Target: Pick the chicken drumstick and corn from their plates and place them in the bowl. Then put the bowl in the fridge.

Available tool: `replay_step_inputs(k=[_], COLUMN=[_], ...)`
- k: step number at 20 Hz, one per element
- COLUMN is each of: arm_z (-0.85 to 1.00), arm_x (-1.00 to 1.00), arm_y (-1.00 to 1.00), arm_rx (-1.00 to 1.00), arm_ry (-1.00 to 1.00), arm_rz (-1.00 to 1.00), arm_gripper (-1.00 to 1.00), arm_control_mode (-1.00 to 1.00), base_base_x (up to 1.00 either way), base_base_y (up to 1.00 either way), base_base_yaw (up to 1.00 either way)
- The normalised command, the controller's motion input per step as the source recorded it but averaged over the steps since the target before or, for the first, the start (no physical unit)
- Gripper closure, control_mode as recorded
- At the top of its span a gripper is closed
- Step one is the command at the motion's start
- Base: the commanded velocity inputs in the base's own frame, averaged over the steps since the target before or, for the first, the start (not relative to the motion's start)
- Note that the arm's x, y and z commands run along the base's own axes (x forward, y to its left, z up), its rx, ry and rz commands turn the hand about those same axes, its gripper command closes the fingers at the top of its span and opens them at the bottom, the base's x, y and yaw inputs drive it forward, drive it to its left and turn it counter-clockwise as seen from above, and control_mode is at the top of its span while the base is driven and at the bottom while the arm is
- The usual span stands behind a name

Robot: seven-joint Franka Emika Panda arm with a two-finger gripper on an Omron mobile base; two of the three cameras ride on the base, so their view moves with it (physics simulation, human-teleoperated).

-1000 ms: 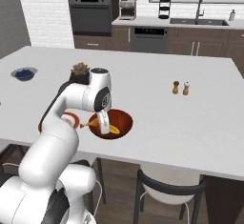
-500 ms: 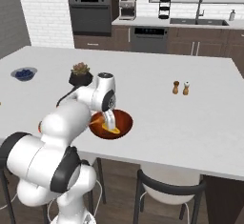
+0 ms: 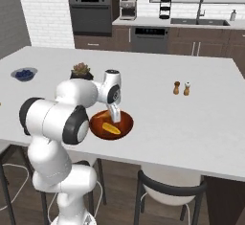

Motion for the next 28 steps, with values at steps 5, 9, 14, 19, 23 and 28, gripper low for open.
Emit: replay_step_inputs(k=[5, 9, 14, 19, 23, 28], arm_z=[-0.29, -0.4, -0.25, -0.16, -0.31, -0.15], arm_x=[0.42, 0.07, 0.0, 0.16, 0.06, 0.22], arm_y=[0.01, -0.05, -0.02, -0.03, -0.01, -0.01], arm_rx=[0.0, 0.03, 0.03, 0.05, 0.03, 0.03], arm_ry=[0.02, 0.07, 0.0, -0.02, 0.0, 0.0], arm_rz=[-0.11, -0.2, -0.23, -0.06, -0.05, -0.02], arm_gripper=[1.0, 1.0, 1.0, 1.0, -1.0, -1.0], arm_control_mode=[-1.0, -1.0, -1.0, -1.0, -1.0, -1.0], base_base_x=[0.0, 0.0, 0.0, 0.0, 0.0, 0.0], base_base_y=[0.0, 0.0, 0.0, 0.0, 0.0, 0.0], base_base_yaw=[0.0, 0.0, 0.0, 0.0, 0.0, 0.0])
